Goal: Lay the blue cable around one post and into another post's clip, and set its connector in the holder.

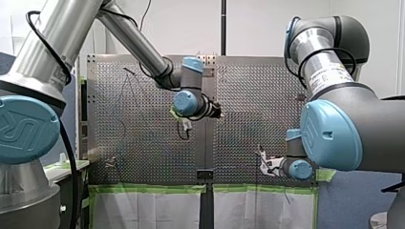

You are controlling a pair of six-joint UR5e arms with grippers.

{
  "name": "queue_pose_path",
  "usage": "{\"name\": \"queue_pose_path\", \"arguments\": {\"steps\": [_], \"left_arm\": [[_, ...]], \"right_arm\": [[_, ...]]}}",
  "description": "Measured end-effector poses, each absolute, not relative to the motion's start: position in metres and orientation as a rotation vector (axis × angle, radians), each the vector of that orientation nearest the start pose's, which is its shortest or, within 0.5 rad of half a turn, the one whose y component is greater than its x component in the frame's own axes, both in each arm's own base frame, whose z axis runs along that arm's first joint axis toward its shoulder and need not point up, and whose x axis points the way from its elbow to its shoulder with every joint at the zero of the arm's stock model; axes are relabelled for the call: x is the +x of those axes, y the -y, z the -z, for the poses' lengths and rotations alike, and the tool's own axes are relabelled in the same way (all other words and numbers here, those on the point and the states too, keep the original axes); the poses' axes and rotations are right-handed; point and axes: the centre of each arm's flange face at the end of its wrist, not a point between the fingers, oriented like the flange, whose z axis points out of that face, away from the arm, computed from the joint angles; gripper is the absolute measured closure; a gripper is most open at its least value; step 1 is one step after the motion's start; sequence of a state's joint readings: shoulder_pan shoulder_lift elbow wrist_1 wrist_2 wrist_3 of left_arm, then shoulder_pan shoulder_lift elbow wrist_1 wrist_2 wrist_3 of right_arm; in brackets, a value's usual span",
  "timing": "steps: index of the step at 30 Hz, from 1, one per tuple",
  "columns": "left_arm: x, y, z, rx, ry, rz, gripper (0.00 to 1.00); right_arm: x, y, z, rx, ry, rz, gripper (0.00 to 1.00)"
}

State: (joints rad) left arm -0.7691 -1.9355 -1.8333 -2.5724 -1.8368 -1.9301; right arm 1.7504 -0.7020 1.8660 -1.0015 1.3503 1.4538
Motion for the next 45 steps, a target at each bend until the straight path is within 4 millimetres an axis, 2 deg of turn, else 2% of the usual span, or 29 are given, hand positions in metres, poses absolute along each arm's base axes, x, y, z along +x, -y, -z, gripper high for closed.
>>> {"name": "queue_pose_path", "arguments": {"steps": [12, 19, 27, 31, 33, 36, 45], "left_arm": [[0.308, 0.543, -0.215, 0.174, -1.559, 0.789, 0.0], [0.286, 0.593, -0.208, 0.194, -1.5, 0.919, 0.0], [0.261, 0.637, -0.198, 0.173, -1.437, 0.986, 0.0], [0.241, 0.656, -0.182, 0.168, -1.419, 1.001, 0.0], [0.238, 0.658, -0.172, 0.166, -1.426, 0.993, 0.0], [0.246, 0.656, -0.153, 0.17, -1.45, 0.967, 0.0], [0.293, 0.636, -0.092, 0.209, -1.522, 0.904, 0.0]], "right_arm": [[0.235, 0.529, 0.039, 1.66, 1.021, -1.3, 1.0], [0.227, 0.532, 0.039, 1.655, 1.032, -1.288, 1.0], [0.222, 0.532, 0.04, 1.661, 1.039, -1.269, 1.0], [0.221, 0.532, 0.04, 1.664, 1.037, -1.263, 1.0], [0.221, 0.532, 0.041, 1.667, 1.035, -1.26, 1.0], [0.22, 0.532, 0.041, 1.67, 1.035, -1.256, 1.0], [0.22, 0.532, 0.041, 1.672, 1.034, -1.253, 1.0]]}}
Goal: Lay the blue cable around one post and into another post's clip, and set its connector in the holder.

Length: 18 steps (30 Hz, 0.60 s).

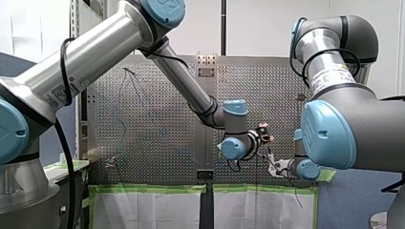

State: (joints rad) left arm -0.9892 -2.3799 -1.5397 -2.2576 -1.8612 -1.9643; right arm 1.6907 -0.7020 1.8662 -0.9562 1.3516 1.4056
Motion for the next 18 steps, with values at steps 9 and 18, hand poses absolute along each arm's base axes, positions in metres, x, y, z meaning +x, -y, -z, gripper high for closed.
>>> {"name": "queue_pose_path", "arguments": {"steps": [9, 18], "left_arm": [[0.336, 0.608, -0.03, 0.225, -1.596, 0.842, 0.0], [0.338, 0.59, 0.032, 0.251, -1.682, 0.783, 0.0]], "right_arm": [[0.22, 0.532, 0.041, 1.674, 1.033, -1.251, 1.0], [0.22, 0.531, 0.041, 1.679, 1.033, -1.244, 1.0]]}}
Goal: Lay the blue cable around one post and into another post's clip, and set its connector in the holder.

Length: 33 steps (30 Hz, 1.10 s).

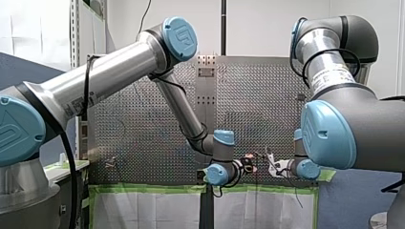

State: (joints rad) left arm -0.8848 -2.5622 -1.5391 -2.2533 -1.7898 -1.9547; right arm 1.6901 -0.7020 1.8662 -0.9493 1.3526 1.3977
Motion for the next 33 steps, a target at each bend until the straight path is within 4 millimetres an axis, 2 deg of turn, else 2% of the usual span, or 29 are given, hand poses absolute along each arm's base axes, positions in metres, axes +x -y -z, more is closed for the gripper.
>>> {"name": "queue_pose_path", "arguments": {"steps": [7, 15, 18, 23, 25, 28, 33], "left_arm": [[0.329, 0.578, 0.078, 0.297, -1.751, 0.677, 0.0], [0.33, 0.576, 0.113, 0.329, -1.786, 0.543, 0.0], [0.319, 0.575, 0.129, 0.359, -1.797, 0.503, 0.0], [0.288, 0.573, 0.156, 0.425, -1.818, 0.439, 0.0], [0.277, 0.574, 0.16, 0.439, -1.82, 0.423, 0.0], [0.271, 0.575, 0.158, 0.438, -1.816, 0.408, 0.0], [0.276, 0.577, 0.146, 0.419, -1.803, 0.404, 0.0]], "right_arm": [[0.219, 0.531, 0.042, 1.68, 1.034, -1.24, 1.0], [0.218, 0.531, 0.042, 1.682, 1.04, -1.234, 1.0], [0.217, 0.531, 0.042, 1.681, 1.042, -1.232, 1.0], [0.216, 0.532, 0.042, 1.679, 1.043, -1.23, 1.0], [0.215, 0.532, 0.042, 1.678, 1.044, -1.229, 1.0], [0.215, 0.532, 0.042, 1.677, 1.044, -1.229, 1.0], [0.215, 0.532, 0.042, 1.677, 1.044, -1.228, 1.0]]}}
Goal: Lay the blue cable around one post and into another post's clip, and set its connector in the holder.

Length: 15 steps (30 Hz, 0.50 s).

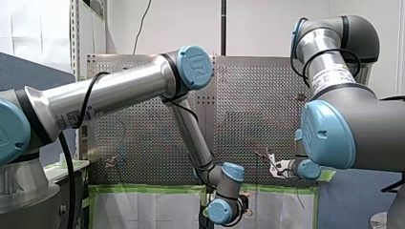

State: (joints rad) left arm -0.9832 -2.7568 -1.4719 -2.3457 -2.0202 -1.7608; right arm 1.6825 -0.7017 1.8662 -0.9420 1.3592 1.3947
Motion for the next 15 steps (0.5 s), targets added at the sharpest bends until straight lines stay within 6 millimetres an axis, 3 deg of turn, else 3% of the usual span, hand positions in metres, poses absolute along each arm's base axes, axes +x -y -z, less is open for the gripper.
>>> {"name": "queue_pose_path", "arguments": {"steps": [15], "left_arm": [[0.327, 0.583, 0.092, 0.349, -1.771, 0.383, 0.0]], "right_arm": [[0.215, 0.533, 0.041, 1.668, 1.042, -1.235, 1.0]]}}
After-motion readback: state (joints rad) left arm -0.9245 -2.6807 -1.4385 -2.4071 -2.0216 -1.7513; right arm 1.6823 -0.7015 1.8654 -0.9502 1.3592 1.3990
